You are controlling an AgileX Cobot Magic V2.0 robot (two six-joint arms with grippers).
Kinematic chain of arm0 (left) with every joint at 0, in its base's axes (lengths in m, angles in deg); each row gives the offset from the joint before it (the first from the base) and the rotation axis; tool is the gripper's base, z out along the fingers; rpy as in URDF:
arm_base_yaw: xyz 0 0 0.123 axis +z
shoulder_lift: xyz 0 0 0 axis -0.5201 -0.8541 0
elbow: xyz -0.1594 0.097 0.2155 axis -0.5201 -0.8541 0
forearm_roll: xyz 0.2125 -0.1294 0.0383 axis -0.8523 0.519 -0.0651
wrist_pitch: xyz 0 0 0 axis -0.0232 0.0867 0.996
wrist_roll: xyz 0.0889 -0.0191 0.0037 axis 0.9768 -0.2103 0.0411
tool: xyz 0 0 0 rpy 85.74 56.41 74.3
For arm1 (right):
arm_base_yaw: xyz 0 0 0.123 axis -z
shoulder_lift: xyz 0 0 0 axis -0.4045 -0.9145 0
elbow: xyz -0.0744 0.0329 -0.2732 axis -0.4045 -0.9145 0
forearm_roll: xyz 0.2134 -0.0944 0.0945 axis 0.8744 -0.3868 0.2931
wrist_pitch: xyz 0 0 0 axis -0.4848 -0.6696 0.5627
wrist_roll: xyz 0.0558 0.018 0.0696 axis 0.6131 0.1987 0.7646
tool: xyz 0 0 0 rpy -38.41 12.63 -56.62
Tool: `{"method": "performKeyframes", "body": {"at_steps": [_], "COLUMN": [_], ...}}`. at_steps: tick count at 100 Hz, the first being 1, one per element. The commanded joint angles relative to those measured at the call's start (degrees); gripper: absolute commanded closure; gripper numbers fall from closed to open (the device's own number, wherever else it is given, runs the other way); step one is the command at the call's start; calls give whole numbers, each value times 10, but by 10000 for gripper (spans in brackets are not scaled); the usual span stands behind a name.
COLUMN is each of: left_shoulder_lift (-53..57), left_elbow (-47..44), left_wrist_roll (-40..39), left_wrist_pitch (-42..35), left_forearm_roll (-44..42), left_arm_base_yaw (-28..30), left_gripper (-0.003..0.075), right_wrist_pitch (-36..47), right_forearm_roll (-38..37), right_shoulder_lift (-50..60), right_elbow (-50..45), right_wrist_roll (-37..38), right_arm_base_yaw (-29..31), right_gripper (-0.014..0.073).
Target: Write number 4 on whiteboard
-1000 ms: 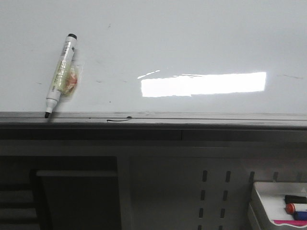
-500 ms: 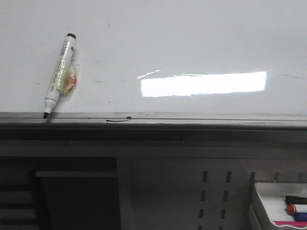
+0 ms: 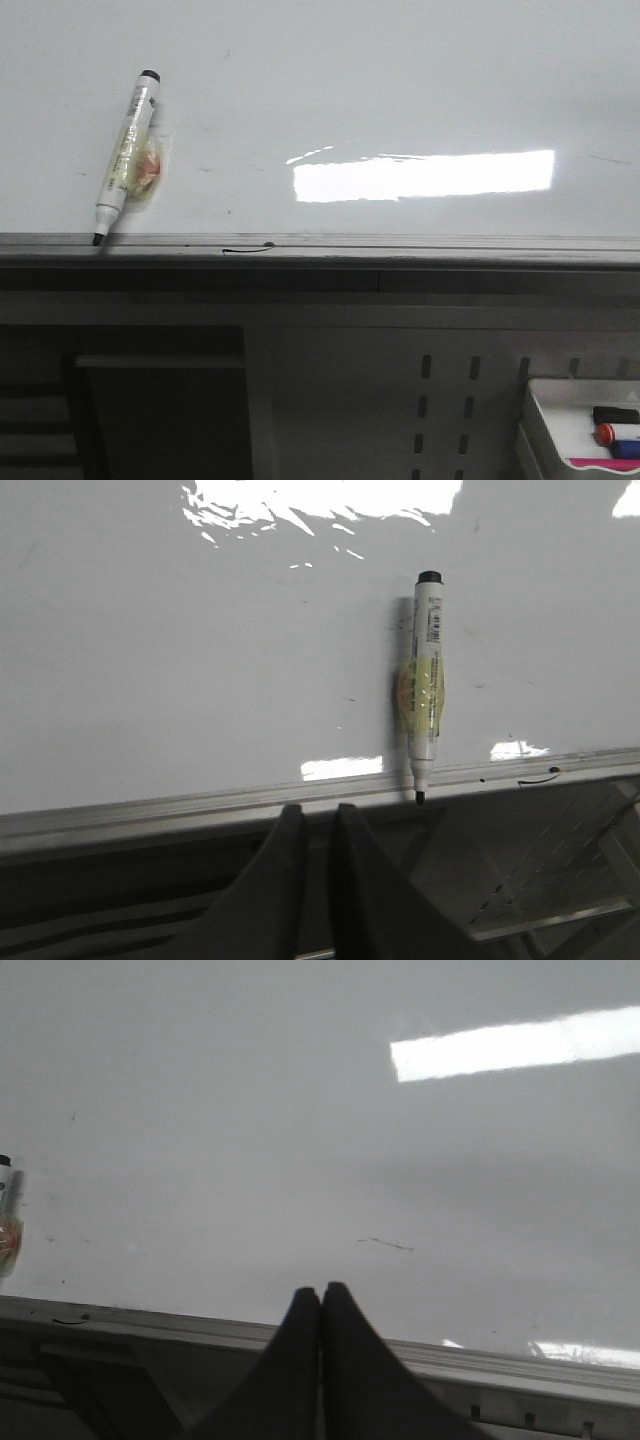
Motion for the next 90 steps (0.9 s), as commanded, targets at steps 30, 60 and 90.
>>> {"method": "performKeyframes", "body": {"at_steps": [30,60,90], "left_shoulder_lift": [-158,-308,-422], "left_elbow": [81,100,150], "left_wrist_roll": [14,14,14], "left_wrist_pitch": [-82,-215,-215], "left_forearm_roll": [46,46,46], "left_arm_base_yaw": [-157,-237,-237], "left_gripper": [344,344,344], "right_wrist_pitch": [22,23,8], "right_forearm_roll": [13,14,14], "right_shoulder_lift": [-19,-21,-46], "right_elbow": [52,52,65], "right_wrist_roll": [-9,-9,-9], "right_arm_base_yaw": [-5,-50,-67], "right_gripper": [180,167,167]}}
